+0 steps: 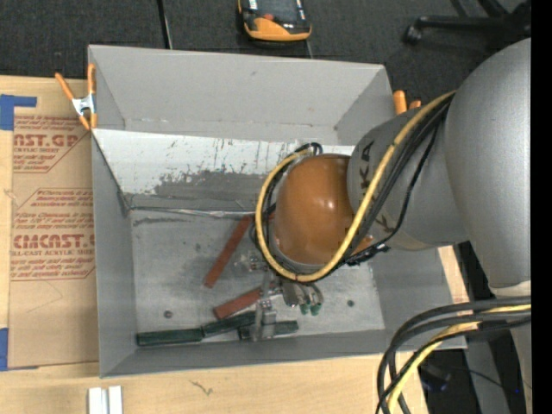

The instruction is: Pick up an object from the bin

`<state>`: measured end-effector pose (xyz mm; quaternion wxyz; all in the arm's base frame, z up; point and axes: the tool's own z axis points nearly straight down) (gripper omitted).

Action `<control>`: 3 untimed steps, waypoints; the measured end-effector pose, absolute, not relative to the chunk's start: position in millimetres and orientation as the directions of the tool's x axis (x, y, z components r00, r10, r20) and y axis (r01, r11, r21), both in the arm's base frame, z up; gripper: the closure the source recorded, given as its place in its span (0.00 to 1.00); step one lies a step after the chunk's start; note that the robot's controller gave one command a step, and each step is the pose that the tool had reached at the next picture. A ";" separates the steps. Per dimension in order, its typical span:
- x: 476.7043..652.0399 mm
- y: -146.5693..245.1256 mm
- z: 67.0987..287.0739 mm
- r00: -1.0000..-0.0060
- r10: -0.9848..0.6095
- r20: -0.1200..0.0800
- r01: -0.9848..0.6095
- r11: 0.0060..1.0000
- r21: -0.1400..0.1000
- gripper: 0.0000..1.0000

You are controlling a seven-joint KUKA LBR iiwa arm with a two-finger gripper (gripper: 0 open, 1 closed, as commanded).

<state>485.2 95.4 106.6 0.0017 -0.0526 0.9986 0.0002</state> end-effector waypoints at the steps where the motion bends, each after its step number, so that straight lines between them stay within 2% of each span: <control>1: 486.9 85.0 94.1 -0.988 -0.156 0.001 -0.156 0.988 0.000 0.00; 2: 486.7 77.2 100.8 -0.984 -0.180 0.000 -0.180 0.984 0.000 0.00; 3: 485.2 72.7 72.7 -0.991 -0.131 -0.004 -0.131 0.991 0.001 0.00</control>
Offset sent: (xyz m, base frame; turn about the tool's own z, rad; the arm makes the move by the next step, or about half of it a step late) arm 0.0017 -0.0183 -0.0052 -0.0760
